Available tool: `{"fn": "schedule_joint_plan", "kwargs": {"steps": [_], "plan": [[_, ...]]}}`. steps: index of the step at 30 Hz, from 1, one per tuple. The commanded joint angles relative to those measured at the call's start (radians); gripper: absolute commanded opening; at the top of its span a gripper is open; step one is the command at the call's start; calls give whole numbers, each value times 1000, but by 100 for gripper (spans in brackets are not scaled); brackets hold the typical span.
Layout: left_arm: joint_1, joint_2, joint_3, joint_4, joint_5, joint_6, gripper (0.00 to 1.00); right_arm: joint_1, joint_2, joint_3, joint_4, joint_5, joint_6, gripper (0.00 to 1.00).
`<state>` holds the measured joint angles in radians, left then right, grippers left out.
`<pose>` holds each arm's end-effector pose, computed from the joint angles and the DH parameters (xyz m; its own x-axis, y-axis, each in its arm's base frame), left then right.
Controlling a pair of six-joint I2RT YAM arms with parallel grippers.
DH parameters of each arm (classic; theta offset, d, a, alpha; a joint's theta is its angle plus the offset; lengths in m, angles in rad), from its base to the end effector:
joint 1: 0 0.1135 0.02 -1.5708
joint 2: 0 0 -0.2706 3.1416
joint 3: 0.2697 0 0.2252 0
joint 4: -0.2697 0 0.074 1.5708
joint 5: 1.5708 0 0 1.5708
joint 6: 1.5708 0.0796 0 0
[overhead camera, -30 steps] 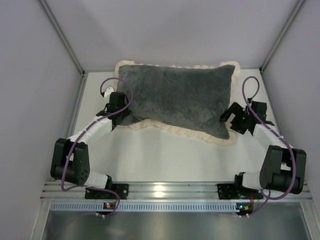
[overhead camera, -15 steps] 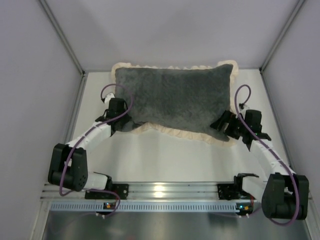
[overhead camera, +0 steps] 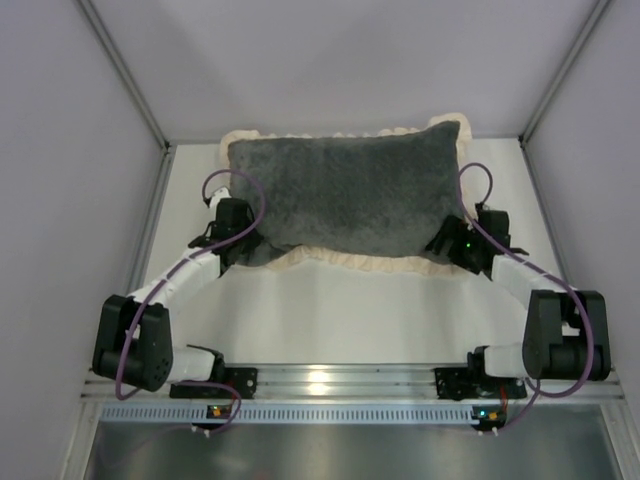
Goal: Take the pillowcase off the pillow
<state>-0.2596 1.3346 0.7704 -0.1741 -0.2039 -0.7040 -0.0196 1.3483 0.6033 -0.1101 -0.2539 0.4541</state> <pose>0.2792 -0.0575 0.2090 -0.5649 -0.5058 -0.6520 -0.3397 0.8626 -0.3748 0.2600 0.0149 0.1604 -0.7420 0.4392 -0.5065 0.1999 0.8661 0.4582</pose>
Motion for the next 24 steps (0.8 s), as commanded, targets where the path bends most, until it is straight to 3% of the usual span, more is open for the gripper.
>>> {"fn": "schedule_joint_plan", "kwargs": {"steps": [1,5,6,8,11,14,19,24], "plan": [[-7,-35,3,24,27,12,0,12,-41,46,67,145,-12,96],[-9,-32,1,25,31,8,0,12,-28,49,141,174,3,88],[-9,-26,3,24,32,8,0,12,12,56,151,159,3,74],[-9,-25,4,25,34,9,0,12,47,73,197,140,1,65],[-7,-34,1,24,32,9,0,46,90,89,259,136,3,41],[-9,-37,1,24,31,8,0,52,124,102,350,76,20,2],[-9,-52,10,13,66,1,0,144,151,158,313,64,12,0],[-9,-164,26,-37,119,-3,0,220,-103,96,190,111,37,0]]}}
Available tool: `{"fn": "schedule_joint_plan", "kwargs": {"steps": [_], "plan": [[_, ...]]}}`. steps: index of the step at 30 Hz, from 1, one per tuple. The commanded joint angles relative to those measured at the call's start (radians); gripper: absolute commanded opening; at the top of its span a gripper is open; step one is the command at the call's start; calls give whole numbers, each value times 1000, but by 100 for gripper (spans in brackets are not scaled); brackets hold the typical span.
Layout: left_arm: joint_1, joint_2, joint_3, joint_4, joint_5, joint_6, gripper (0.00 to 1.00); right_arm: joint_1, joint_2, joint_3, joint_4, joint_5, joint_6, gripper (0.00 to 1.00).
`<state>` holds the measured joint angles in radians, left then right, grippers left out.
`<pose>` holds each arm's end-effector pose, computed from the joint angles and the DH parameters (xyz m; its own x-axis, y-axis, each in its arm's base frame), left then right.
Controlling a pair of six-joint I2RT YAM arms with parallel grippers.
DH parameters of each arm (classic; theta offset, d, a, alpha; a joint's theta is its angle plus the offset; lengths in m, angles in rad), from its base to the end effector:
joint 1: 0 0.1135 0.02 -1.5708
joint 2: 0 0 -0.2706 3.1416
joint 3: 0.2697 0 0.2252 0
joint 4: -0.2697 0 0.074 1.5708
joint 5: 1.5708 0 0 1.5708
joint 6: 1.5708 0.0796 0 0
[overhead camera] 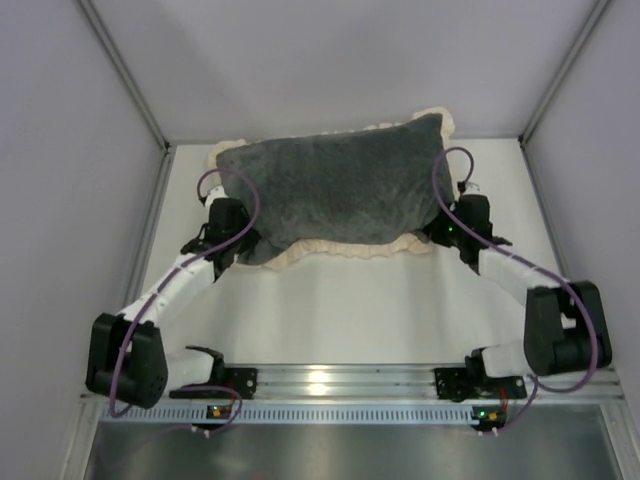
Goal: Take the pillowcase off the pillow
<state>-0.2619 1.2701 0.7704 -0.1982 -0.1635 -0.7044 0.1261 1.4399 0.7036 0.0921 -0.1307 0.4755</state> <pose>0.2699 -0.0589 0.2226 -0.5604 -0.5113 -0.6516 -0.2991 0.8586 -0.4165 0.3043 0.0490 0.1886 -0.6341 0.3771 -0.6750 0.0700 0.8974 0.4356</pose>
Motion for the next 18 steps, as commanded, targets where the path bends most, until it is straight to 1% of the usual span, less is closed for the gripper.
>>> {"fn": "schedule_joint_plan", "kwargs": {"steps": [1,2,3,4,5,6,7,8,10,11,13,14,18], "plan": [[-7,-126,30,-27,100,0,0,87,-252,-9,-47,3,11,0],[-7,-188,42,-47,116,6,0,96,-307,-9,-81,31,8,0],[-7,-221,53,-62,130,9,0,110,-425,-7,-165,37,6,0],[-7,-251,66,-76,159,13,0,109,-478,-1,-205,37,5,0],[-8,-312,99,-95,200,16,0,112,-527,10,-248,37,2,0],[-8,-342,118,-124,229,14,0,112,-609,51,-303,36,-5,0],[-8,-369,139,-136,261,13,0,112,-646,75,-407,33,-11,0],[-8,-423,179,-148,325,5,0,112,-717,100,-454,25,-18,0],[-7,-472,220,-202,375,-10,0,110,-785,169,-532,8,-18,0],[-8,-516,243,-226,412,-21,0,112,-812,190,-599,-1,-12,0],[-7,-561,302,-277,442,-33,0,112,-878,267,-666,-30,-8,0],[-8,-602,319,-288,459,-43,0,112,-910,289,-716,-44,-3,0],[-8,-702,383,-317,545,-73,0,112,-970,394,-821,-76,12,0]]}}
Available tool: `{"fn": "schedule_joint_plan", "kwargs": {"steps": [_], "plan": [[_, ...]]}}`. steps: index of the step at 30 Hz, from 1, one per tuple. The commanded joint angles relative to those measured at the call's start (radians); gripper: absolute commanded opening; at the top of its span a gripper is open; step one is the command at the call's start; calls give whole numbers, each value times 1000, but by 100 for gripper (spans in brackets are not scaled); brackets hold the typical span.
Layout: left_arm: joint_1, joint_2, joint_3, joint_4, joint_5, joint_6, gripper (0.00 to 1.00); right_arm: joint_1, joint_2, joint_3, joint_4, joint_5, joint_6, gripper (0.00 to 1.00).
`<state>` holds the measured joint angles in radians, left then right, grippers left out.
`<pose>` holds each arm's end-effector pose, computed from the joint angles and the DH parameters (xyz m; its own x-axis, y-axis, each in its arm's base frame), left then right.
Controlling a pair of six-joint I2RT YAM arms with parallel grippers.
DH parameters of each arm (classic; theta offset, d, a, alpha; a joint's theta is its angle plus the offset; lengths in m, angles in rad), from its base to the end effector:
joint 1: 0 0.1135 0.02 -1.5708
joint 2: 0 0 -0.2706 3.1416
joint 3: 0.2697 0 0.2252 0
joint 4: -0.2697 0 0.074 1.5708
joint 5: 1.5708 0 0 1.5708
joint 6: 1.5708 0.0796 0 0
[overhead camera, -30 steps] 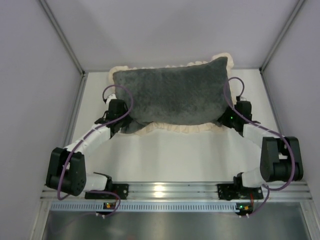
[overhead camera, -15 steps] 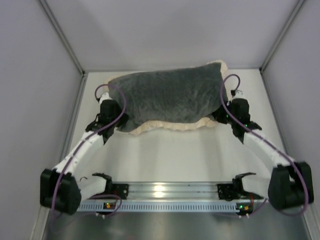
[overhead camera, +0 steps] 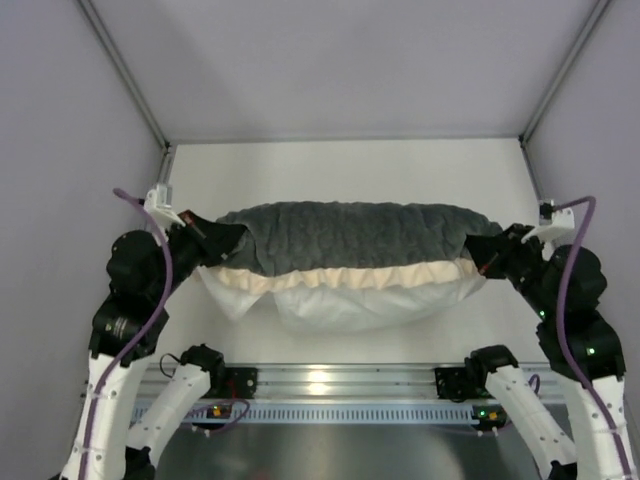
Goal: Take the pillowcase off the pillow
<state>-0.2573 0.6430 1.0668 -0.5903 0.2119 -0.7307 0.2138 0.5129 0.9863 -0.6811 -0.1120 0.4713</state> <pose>0.1179 -0.0483 0.3945 -0.4193 -0.5643 -0.7112 0.2277 0.6929 -0.6841 0.0957 0.0299 0.3671 -0.3238 0.3914 -0.8614 -0.1916 0.8644 0.4648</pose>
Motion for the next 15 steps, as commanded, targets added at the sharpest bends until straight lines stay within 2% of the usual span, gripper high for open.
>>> {"fn": "schedule_joint_plan", "kwargs": {"steps": [1,6,11,15], "plan": [[-13,-92,102,72,184,-58,0,24,-59,130,-64,-98,24,0],[-13,-158,133,24,211,-117,0,24,-70,268,-165,-112,55,0],[-13,-103,139,14,167,-167,0,25,66,391,-204,-51,130,0],[-11,-56,151,15,113,-170,0,24,154,454,-184,-83,121,0]]}}
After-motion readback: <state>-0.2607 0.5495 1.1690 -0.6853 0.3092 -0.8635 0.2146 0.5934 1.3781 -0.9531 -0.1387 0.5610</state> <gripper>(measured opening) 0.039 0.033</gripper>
